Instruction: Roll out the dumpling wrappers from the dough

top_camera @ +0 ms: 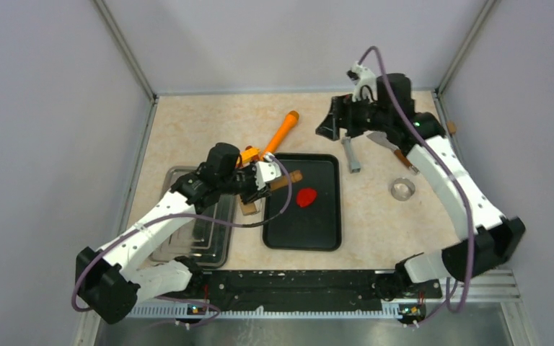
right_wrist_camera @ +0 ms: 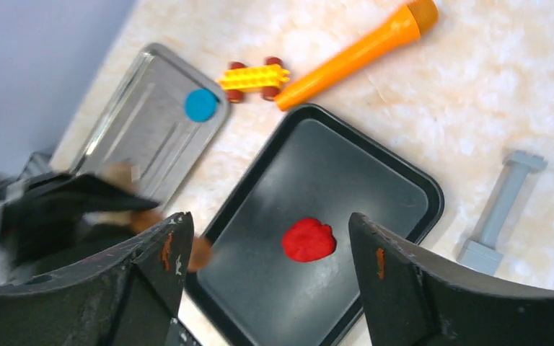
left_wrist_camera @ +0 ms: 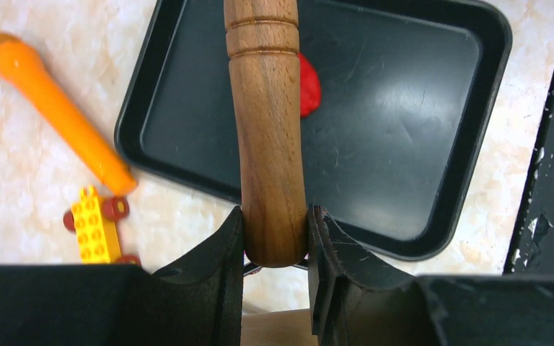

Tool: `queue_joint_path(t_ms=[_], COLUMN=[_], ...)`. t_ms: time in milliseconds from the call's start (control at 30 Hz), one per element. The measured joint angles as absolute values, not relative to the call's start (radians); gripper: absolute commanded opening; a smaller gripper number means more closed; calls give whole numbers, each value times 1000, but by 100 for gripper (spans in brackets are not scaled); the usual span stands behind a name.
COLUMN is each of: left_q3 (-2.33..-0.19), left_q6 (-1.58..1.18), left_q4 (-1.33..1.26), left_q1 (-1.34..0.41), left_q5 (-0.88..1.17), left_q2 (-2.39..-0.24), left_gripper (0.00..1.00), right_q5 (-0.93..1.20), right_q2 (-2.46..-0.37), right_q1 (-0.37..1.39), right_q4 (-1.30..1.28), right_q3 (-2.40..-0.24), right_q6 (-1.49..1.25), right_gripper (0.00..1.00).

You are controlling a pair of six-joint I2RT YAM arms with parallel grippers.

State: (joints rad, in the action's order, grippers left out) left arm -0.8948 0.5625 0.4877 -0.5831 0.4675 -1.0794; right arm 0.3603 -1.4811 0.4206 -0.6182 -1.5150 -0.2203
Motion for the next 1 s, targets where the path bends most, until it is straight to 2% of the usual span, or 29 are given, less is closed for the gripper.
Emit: queue_joint_path(t_ms=[100, 200, 467, 567, 667, 767, 1000], left_q3=[-931, -948, -995, -999, -999, -999, -1002], left_q6=[574, 576, 533, 470, 406, 380, 367], left_q4=[453, 408, 302, 228, 163, 127, 97], left_q1=[-609, -649, -781, -796, -803, -811, -832], left_q5=[492, 517, 533, 507, 479, 463, 456], left_q2=[-1143, -1189, -1283, -1303, -1325, -1340, -1364], left_gripper=[0, 0, 0, 0, 0, 0, 0], right_q5=[458, 537, 704, 752, 804, 835, 840], right_q2=[-1349, -1274, -1320, -1320, -1315, -1308, -1305], right_q1=[387, 383, 342, 337, 337, 337, 337], right_q4=[-649, -661, -699, -706, -692, -681, -676], right_q3=[-1510, -1447, -1228, -1195, -1177, -1162, -1158], right_q6=[-192, -176, -260, -282, -307, -328, -345], right_gripper=[91, 93, 93, 85, 70, 60, 52])
